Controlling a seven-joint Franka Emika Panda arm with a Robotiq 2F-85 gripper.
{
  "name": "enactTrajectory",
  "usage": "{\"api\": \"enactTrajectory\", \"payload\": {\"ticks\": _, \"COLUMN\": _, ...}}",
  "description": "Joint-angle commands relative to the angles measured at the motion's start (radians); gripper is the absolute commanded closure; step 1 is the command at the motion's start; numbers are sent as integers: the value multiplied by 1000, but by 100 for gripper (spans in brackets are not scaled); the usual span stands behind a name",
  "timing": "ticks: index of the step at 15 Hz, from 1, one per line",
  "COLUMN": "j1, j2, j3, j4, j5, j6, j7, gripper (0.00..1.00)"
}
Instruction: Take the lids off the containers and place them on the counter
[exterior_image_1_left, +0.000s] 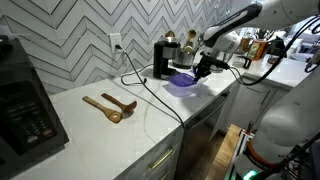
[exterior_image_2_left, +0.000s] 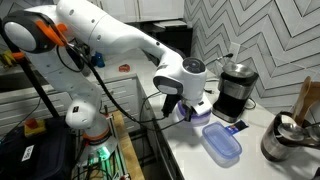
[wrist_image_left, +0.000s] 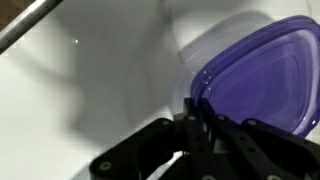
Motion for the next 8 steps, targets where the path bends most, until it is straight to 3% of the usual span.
{"api": "enactTrajectory", "payload": {"ticks": 1, "j1": 3, "j2": -45, "j3": 19, "j4": -9, "j5": -32, "j6": -11, "j7": -12, "gripper": 98}}
{"api": "enactTrajectory", "payload": {"ticks": 8, "j1": 6, "j2": -108, "j3": 49, "j4": -4, "j5": -96, "j6": -78, "j7": -15, "gripper": 98}}
